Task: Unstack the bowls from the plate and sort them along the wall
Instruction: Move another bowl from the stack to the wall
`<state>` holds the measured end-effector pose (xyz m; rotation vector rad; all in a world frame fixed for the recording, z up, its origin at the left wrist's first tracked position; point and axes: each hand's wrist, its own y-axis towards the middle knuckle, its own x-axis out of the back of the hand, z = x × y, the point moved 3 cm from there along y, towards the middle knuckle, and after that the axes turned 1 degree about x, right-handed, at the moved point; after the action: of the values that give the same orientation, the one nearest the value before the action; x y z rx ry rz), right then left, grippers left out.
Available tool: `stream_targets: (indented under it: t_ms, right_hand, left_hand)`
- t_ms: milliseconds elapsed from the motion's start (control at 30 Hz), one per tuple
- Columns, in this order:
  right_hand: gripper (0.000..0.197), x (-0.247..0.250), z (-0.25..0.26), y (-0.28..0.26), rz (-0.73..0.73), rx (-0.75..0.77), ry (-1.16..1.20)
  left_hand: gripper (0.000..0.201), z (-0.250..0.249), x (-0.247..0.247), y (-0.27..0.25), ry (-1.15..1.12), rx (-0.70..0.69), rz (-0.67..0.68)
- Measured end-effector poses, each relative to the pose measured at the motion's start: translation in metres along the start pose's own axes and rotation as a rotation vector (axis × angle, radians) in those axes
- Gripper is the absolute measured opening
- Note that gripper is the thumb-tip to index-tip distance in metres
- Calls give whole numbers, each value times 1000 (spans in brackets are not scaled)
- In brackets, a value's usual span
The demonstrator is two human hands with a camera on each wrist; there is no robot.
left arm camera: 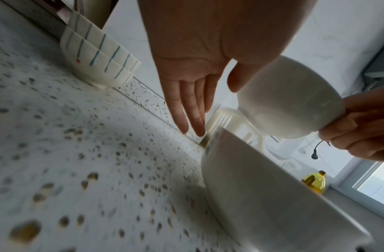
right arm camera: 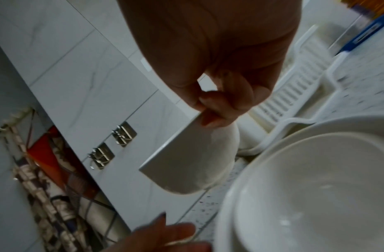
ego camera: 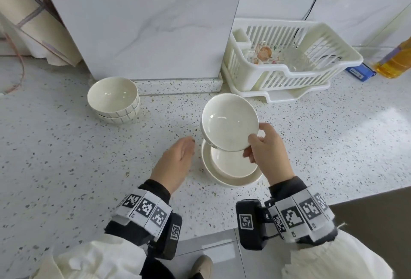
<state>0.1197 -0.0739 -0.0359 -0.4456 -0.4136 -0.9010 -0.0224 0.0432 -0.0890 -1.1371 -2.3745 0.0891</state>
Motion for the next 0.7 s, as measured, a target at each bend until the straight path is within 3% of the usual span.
stream_targets:
  t_ms: [133,233,500,700]
  right_hand:
    - [24,-40,26,12,40,-37,114]
    - [19,-77,40,23,71,-72,150]
    - [13,-159,44,66,125,-190,34]
    - [30,-171,32,87,107,-281,20]
  left_hand:
    - [44,-10,36,9,-176,-75,-103]
    - [46,-7,64,23,-214,-63,-108]
    - [40,40,93,89,-246,246,100]
    - [38,53,83,118,-305,271,165]
